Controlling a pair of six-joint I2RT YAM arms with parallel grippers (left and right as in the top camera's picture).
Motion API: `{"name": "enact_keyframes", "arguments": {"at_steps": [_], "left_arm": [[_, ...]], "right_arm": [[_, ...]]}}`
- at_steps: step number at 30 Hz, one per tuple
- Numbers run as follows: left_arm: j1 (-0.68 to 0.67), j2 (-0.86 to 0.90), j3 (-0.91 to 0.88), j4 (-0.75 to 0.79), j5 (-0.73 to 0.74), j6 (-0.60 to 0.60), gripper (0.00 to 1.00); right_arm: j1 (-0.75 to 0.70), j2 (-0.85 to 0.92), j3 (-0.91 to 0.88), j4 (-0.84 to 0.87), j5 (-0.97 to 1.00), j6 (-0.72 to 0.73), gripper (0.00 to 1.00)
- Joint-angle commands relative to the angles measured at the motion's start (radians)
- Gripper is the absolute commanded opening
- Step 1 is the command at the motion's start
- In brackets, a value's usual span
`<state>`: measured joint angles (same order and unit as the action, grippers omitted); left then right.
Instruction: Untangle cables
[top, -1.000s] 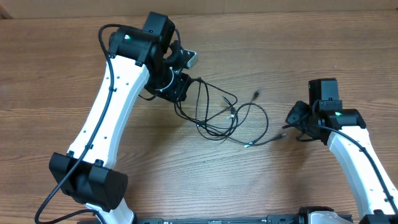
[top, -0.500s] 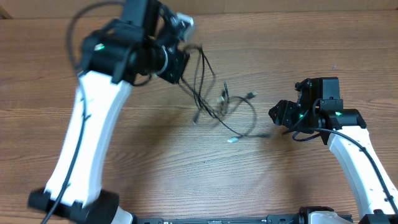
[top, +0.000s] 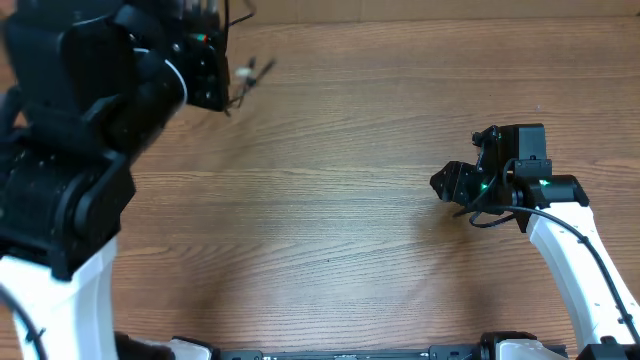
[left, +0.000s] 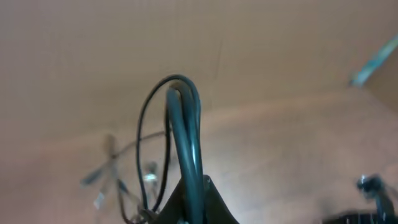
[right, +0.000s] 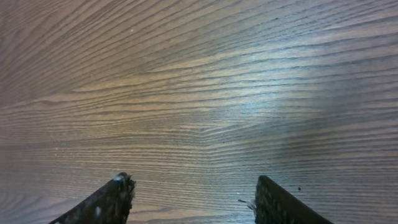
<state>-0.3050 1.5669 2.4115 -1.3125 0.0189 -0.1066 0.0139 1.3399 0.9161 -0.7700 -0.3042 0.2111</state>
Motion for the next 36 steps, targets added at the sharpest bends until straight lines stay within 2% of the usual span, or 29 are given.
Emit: {"name": "enact_keyframes", "arguments": {"at_steps": [1,5,9,14,19,25,31,34,36], "left_arm": [[0.005,0.104,-0.009,-0.073,0.098,-0.051,0.04],[-0.027,0.204,-0.010,-0.166,0.238,-0.026,0.04],[-0.088,0.298,-0.009,-0.226,0.420,0.095,0.04],[-0.149,0.340,-0.009,-0.238,0.480,0.134,0.04],[-0.182,0.333,-0.008,-0.240,0.519,0.142,0.04],[-0.187,0.329,-0.008,-0.256,0.702,0.190,0.04],[-0.187,0.328,-0.008,-0.259,0.832,0.225,0.04],[-0.186,0.328,-0.007,-0.259,0.906,0.261,0.04],[-0.186,0.325,-0.007,-0.263,0.905,0.266,0.04]], "right_arm": [[0.000,0.003,0.000,0.010,-0.085,-0.050,0.63],[0.009,0.003,0.000,0.046,-0.257,-0.158,0.66],[0.048,0.003,0.000,0.114,-0.367,-0.186,0.68],[0.121,0.003,0.001,0.233,-0.461,-0.190,0.71],[0.178,0.003,0.001,0.390,-0.460,-0.149,0.74],[0.203,0.003,0.001,0.653,-0.455,-0.032,0.76],[0.203,0.003,0.001,0.808,-0.301,0.078,0.74],[0.203,0.003,0.001,0.768,-0.098,0.137,0.63],[0.203,0.003,0.001,0.678,0.085,0.214,0.62]]}}
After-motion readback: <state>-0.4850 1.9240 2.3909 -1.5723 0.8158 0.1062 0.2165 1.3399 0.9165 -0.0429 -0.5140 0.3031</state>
